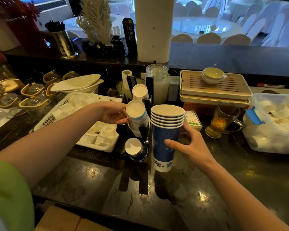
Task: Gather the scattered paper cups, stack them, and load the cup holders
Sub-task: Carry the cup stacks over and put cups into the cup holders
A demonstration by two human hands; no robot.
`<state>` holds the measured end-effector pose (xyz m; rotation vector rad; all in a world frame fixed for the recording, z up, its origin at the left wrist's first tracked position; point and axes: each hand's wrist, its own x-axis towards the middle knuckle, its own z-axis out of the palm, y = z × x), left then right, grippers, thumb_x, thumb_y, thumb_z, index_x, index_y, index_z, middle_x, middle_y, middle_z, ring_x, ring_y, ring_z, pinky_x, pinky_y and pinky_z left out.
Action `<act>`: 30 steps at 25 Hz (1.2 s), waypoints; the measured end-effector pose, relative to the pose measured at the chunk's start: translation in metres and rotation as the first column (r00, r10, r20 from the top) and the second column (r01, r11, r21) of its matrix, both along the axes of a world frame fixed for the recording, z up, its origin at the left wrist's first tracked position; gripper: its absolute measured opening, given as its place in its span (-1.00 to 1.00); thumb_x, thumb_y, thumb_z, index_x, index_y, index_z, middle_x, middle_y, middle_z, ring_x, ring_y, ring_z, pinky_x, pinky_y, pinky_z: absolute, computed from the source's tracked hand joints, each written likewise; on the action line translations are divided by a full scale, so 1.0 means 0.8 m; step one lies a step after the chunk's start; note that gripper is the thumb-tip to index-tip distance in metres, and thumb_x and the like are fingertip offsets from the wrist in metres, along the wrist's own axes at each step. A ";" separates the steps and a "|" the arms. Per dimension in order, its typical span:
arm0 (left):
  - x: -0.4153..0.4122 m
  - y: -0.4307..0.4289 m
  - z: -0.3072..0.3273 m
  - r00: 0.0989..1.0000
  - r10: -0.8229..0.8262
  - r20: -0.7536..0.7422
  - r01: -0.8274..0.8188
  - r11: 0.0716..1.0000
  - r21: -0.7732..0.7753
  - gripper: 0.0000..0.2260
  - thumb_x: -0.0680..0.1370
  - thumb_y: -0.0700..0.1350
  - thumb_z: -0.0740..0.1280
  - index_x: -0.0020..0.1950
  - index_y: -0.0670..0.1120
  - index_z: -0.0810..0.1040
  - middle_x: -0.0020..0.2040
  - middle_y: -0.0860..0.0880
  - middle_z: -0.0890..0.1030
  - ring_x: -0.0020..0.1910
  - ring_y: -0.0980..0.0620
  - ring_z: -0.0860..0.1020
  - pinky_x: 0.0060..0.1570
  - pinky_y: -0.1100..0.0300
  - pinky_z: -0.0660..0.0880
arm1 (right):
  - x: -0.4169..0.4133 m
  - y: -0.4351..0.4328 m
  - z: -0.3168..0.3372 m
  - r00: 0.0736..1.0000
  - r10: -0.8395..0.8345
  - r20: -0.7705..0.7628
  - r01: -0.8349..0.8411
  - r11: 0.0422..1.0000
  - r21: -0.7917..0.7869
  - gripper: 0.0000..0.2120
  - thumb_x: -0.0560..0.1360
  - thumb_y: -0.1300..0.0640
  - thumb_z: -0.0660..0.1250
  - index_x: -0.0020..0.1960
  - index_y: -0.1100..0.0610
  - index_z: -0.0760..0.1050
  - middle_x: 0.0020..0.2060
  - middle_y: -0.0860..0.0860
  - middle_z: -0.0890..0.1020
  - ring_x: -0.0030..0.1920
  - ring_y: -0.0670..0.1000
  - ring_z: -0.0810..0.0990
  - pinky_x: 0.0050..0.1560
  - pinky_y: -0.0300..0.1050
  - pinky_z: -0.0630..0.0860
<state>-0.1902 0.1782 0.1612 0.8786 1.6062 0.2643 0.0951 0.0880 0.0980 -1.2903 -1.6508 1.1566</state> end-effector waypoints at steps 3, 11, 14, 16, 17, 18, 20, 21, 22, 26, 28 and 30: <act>0.001 -0.011 0.000 0.998 0.035 0.042 -0.038 0.997 0.073 -0.48 0.55 0.18 0.27 0.21 -0.27 0.51 -0.22 -0.14 0.66 -0.40 0.11 0.57 -0.34 0.33 0.56 | -0.003 0.000 0.003 1.000 0.014 -0.026 -0.014 1.000 0.008 -0.17 0.24 -0.24 0.55 0.40 0.02 0.38 0.22 -0.13 0.56 0.21 -0.15 0.51 0.06 -0.21 0.46; -0.001 -0.049 0.006 0.968 -0.153 -0.200 0.228 0.868 0.441 -0.57 0.56 0.25 0.20 0.23 -0.03 0.50 -0.14 -0.15 0.63 -0.31 0.01 0.60 -0.27 0.16 0.55 | -0.010 -0.001 0.006 1.000 0.017 -0.026 -0.017 1.000 0.006 -0.25 0.25 -0.15 0.50 0.38 0.02 0.39 0.19 -0.14 0.56 0.19 -0.14 0.52 0.09 -0.16 0.49; 0.004 -0.048 -0.002 0.962 -0.114 -0.247 0.222 0.855 0.468 -0.59 0.57 0.24 0.19 0.15 -0.05 0.55 -0.26 -0.09 0.60 -0.42 0.05 0.52 -0.42 0.23 0.45 | -0.014 -0.004 0.009 0.999 0.032 -0.028 -0.031 0.999 0.015 -0.26 0.26 -0.15 0.51 0.37 0.04 0.40 0.18 -0.15 0.56 0.18 -0.15 0.51 0.07 -0.20 0.48; 0.008 -0.048 -0.003 0.945 -0.081 -0.317 0.240 0.830 0.504 -0.62 0.57 0.23 0.20 0.13 -0.03 0.55 -0.29 -0.07 0.59 -0.42 0.05 0.51 -0.42 0.22 0.43 | -0.017 -0.007 0.012 0.999 0.035 -0.032 -0.035 0.999 0.012 -0.30 0.25 -0.15 0.50 0.32 -0.02 0.40 0.14 -0.22 0.55 0.15 -0.20 0.51 0.03 -0.25 0.46; 0.011 -0.049 -0.006 0.931 -0.039 -0.364 0.248 0.798 0.550 -0.63 0.57 0.23 0.21 0.14 -0.01 0.55 -0.28 -0.07 0.59 -0.41 0.04 0.52 -0.42 0.21 0.44 | -0.018 -0.008 0.015 0.999 0.041 -0.031 -0.040 0.999 0.013 -0.32 0.24 -0.15 0.49 0.30 -0.05 0.39 0.12 -0.25 0.54 0.13 -0.22 0.51 0.01 -0.28 0.45; 0.014 -0.052 -0.010 0.913 0.023 -0.406 0.250 0.757 0.604 -0.65 0.57 0.22 0.22 0.16 0.00 0.54 -0.27 -0.05 0.59 -0.39 0.03 0.54 -0.40 0.20 0.45 | -0.020 -0.010 0.018 0.999 0.045 -0.030 -0.045 0.999 0.016 -0.33 0.24 -0.15 0.48 0.29 -0.08 0.38 0.11 -0.27 0.53 0.12 -0.23 0.51 0.00 -0.30 0.44; 0.021 -0.060 -0.022 0.890 0.167 -0.425 0.220 0.660 0.719 -0.66 0.56 0.21 0.24 0.17 0.01 0.52 -0.22 -0.03 0.59 -0.32 0.02 0.56 -0.36 0.18 0.47 | -0.022 -0.012 0.021 0.999 0.049 -0.024 -0.048 0.999 0.026 -0.33 0.24 -0.15 0.48 0.30 -0.08 0.38 0.11 -0.28 0.53 0.12 -0.24 0.51 -0.01 -0.32 0.44; 0.023 -0.064 -0.029 0.891 0.229 -0.392 0.181 0.613 0.769 -0.67 0.56 0.21 0.24 0.16 0.01 0.51 -0.22 -0.03 0.59 -0.29 0.03 0.56 -0.33 0.17 0.46 | -0.022 -0.013 0.021 0.998 0.052 -0.019 -0.051 0.998 0.029 -0.31 0.25 -0.16 0.48 0.32 -0.06 0.38 0.12 -0.26 0.53 0.13 -0.23 0.50 -0.01 -0.32 0.44; 0.025 -0.070 -0.034 0.902 0.269 -0.337 0.129 0.576 0.807 -0.68 0.57 0.21 0.21 0.15 0.02 0.50 -0.21 -0.03 0.58 -0.26 0.03 0.54 -0.31 0.14 0.46 | -0.023 -0.014 0.021 0.998 0.053 -0.017 -0.052 0.998 0.028 -0.29 0.25 -0.17 0.49 0.35 -0.03 0.38 0.14 -0.23 0.54 0.14 -0.22 0.50 0.00 -0.31 0.44; 0.033 -0.099 -0.042 0.941 0.321 -0.102 -0.040 0.409 0.912 -0.80 0.64 0.07 0.15 0.20 0.02 0.43 -0.15 0.03 0.54 -0.19 0.16 0.51 -0.22 0.23 0.43 | -0.024 -0.018 0.028 0.998 0.066 -0.021 -0.066 0.997 0.027 -0.31 0.27 -0.20 0.51 0.33 -0.05 0.39 0.12 -0.24 0.55 0.11 -0.24 0.52 -0.02 -0.31 0.45; 0.030 -0.118 -0.041 0.951 0.277 -0.133 0.065 0.240 0.968 -0.78 0.59 -0.11 0.28 0.22 0.00 0.41 -0.07 0.05 0.51 -0.14 0.16 0.49 -0.20 0.26 0.46 | -0.025 -0.019 0.035 0.996 0.074 -0.054 -0.074 0.997 0.012 -0.38 0.28 -0.19 0.52 0.27 -0.12 0.40 0.09 -0.28 0.55 0.06 -0.31 0.54 -0.07 -0.35 0.46; 0.028 -0.132 -0.044 0.958 0.160 -0.236 0.220 0.113 0.969 -0.54 0.46 -0.22 0.41 0.32 -0.06 0.37 0.19 0.00 0.47 0.09 0.13 0.48 -0.01 0.23 0.50 | -0.026 -0.019 0.040 0.992 0.080 -0.098 -0.081 0.997 -0.008 -0.50 0.32 -0.16 0.50 0.19 -0.21 0.40 0.07 -0.27 0.56 0.03 -0.34 0.55 -0.11 -0.36 0.51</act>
